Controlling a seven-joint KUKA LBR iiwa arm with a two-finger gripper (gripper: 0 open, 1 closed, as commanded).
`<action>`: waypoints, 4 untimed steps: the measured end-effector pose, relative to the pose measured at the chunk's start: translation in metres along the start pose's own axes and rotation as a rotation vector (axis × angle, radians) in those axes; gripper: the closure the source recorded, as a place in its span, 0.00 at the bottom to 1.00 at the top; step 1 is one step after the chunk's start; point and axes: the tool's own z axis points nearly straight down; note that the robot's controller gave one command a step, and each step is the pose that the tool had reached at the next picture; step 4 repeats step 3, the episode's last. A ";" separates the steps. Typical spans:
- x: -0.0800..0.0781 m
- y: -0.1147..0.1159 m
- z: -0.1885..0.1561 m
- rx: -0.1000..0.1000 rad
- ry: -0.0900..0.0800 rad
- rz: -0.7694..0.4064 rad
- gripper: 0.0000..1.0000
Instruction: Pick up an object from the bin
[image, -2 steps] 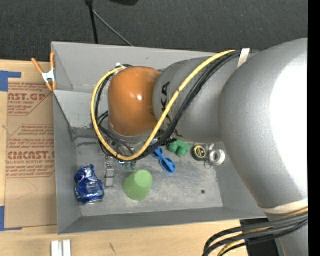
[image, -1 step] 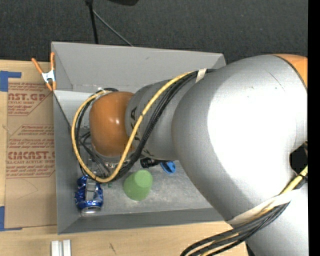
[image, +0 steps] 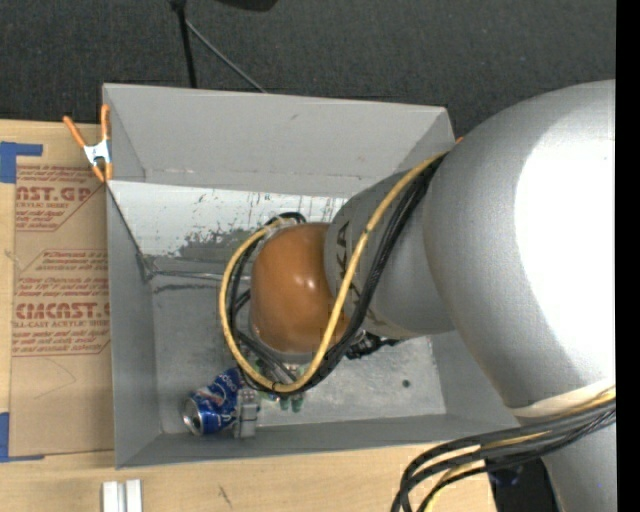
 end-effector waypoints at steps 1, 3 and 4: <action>-0.001 0.003 -0.001 -0.005 -0.003 -0.002 1.00; -0.029 0.009 -0.165 -0.003 -0.005 -0.234 1.00; -0.029 0.009 -0.165 -0.003 -0.005 -0.234 1.00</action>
Offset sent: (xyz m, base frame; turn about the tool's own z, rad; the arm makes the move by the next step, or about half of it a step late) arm 0.0000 0.0000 0.0000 0.0000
